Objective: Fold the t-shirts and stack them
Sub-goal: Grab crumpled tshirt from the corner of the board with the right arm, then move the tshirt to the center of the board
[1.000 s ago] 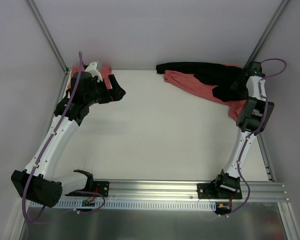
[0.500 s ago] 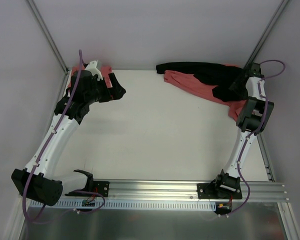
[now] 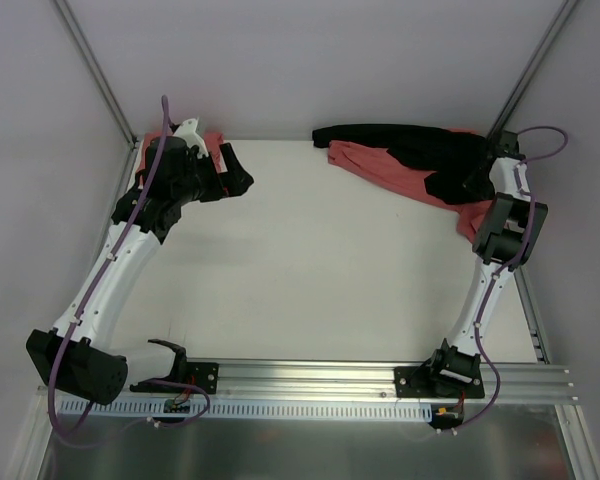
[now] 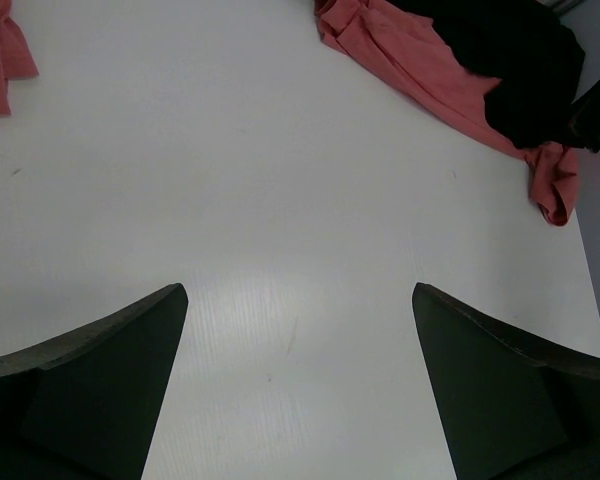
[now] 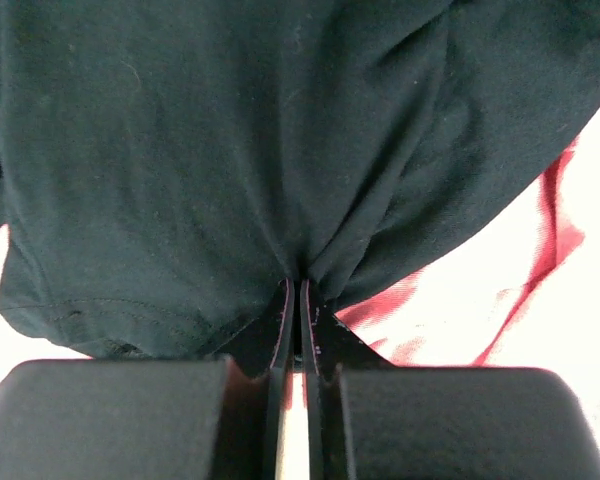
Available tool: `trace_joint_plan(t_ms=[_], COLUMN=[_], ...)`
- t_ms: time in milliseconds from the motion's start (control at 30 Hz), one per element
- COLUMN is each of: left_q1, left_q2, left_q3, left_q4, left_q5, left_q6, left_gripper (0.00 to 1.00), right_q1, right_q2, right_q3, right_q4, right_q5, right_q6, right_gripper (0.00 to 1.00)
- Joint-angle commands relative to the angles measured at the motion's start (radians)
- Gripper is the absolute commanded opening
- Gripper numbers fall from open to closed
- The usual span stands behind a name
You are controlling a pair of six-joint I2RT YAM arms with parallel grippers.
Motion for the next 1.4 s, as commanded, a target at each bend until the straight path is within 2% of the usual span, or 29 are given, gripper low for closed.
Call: trace_joint_plan(t_ms=[0, 267, 433, 667, 933, 1033, 1167, 1300, 1367], left_q1=[-0.014, -0.014, -0.012, -0.014, -0.014, -0.012, -0.014, -0.015, -0.014], left_q2=[-0.004, -0.017, -0.014, -0.043, -0.115, -0.142, -0.190, -0.224, -0.235], left_q3=[0.042, 0.001, -0.018, -0.085, -0.199, -0.223, -0.275, -0.312, -0.326], left_q4=[0.002, 0.046, 0.085, 0.131, 0.166, 0.168, 0.172, 0.161, 0.157], left_q5=[0.025, 0.044, 0.077, 0.135, 0.198, 0.211, 0.218, 0.214, 0.200], left_q6=[0.030, 0.041, 0.066, 0.090, 0.095, 0.098, 0.082, 0.082, 0.092], left_gripper=[0.99, 0.99, 0.99, 0.99, 0.99, 0.99, 0.99, 0.99, 0.99], right_q1=[-0.004, 0.001, 0.005, 0.050, 0.062, 0.061, 0.050, 0.035, 0.032], right_q2=[-0.084, -0.269, -0.441, -0.645, -0.988, -1.053, -1.131, -1.139, -1.157], right_q3=[-0.043, -0.113, -0.137, -0.094, -0.110, -0.088, 0.026, 0.190, 0.219], right_q4=[-0.005, -0.013, -0.057, -0.192, -0.425, -0.531, -0.681, -0.844, -0.914], right_q5=[0.030, -0.014, -0.017, -0.181, -0.178, -0.169, -0.145, -0.151, -0.145], right_q6=[0.011, 0.042, 0.056, 0.060, -0.009, -0.032, -0.066, -0.087, -0.089], right_gripper=[0.01, 0.01, 0.01, 0.00, 0.00, 0.00, 0.00, 0.01, 0.01])
